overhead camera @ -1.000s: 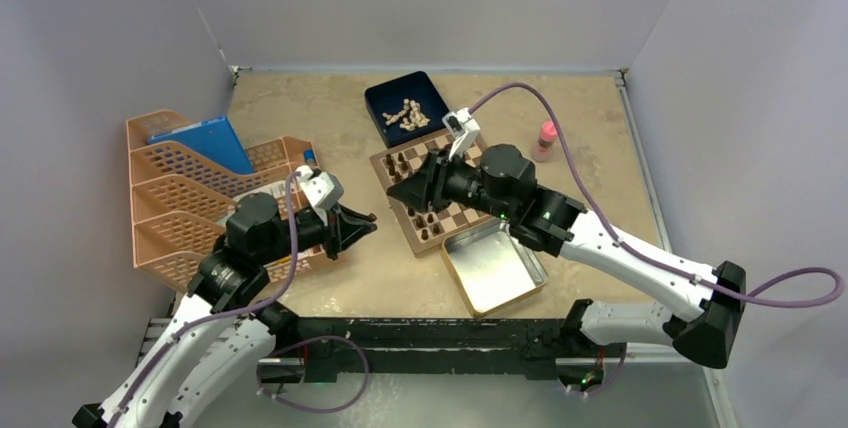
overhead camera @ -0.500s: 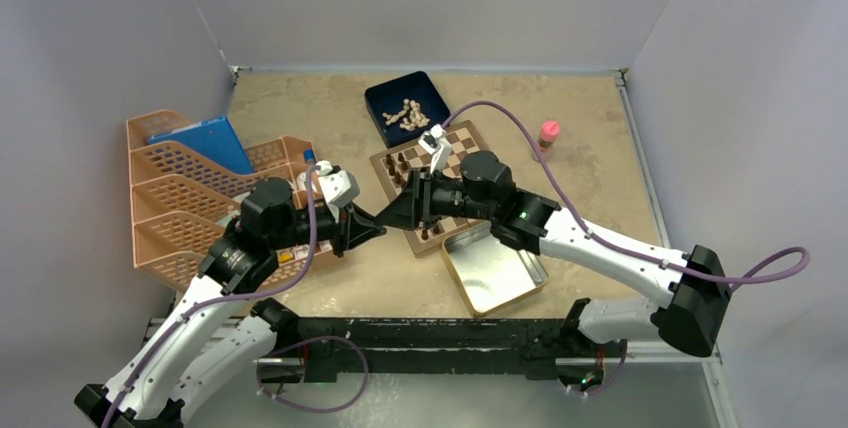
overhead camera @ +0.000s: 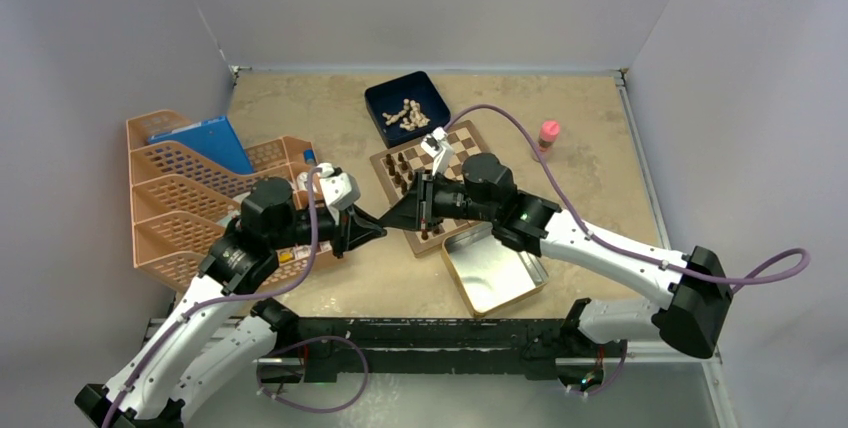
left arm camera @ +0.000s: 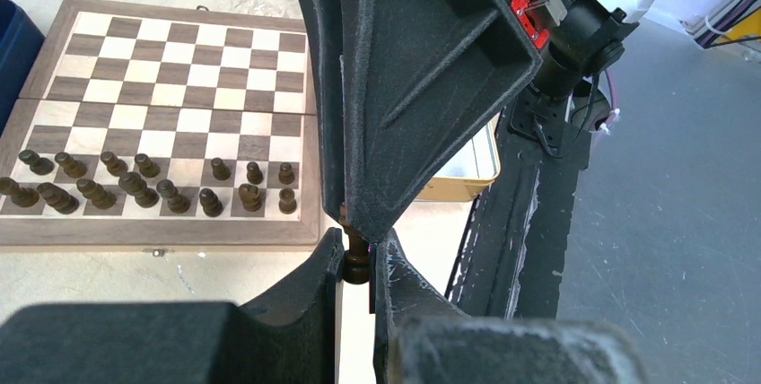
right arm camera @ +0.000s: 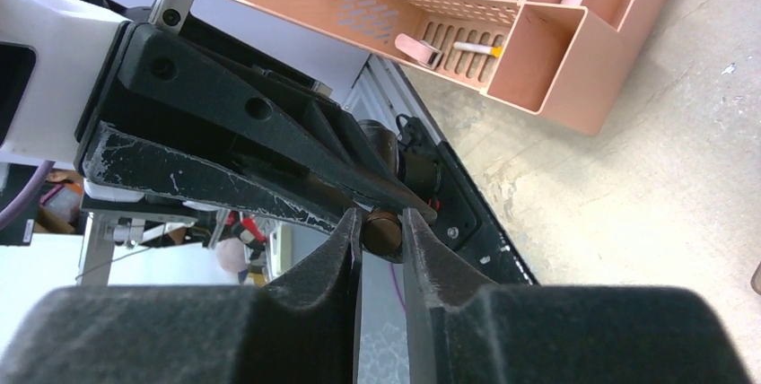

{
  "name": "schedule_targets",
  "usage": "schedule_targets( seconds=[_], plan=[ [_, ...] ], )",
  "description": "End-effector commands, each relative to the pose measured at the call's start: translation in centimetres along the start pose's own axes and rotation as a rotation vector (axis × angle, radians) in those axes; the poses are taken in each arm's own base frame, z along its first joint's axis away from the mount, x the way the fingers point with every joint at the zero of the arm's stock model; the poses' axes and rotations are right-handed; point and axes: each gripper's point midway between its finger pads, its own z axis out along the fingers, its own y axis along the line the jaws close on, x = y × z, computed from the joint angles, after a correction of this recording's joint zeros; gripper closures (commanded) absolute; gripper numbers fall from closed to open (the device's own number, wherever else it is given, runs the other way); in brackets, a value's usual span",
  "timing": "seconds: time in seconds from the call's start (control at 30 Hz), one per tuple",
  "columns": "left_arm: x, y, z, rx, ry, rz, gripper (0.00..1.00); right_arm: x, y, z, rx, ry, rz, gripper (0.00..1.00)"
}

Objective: Set up the chess pieces on the board
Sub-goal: Place the chess piece on the chessboard.

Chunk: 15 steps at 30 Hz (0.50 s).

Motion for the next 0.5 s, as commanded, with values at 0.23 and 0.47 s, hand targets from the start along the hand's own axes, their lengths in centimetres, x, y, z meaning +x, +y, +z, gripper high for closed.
schedule_targets(
  seconds=[0.23,0.47],
  plan=[
    [-3.4,0.7,-0.6,-0.076,-0.096,0.004,0.56,-1.3,0.5,-1.4,-0.051,-0.073,0.038,0.93],
    [-7.1,-1.7,-2.6,-0.067,-0.299,-0.306,0.47,-5.0,2.2,-4.7,-0.175,-0.263,0.081,0.93]
  ],
)
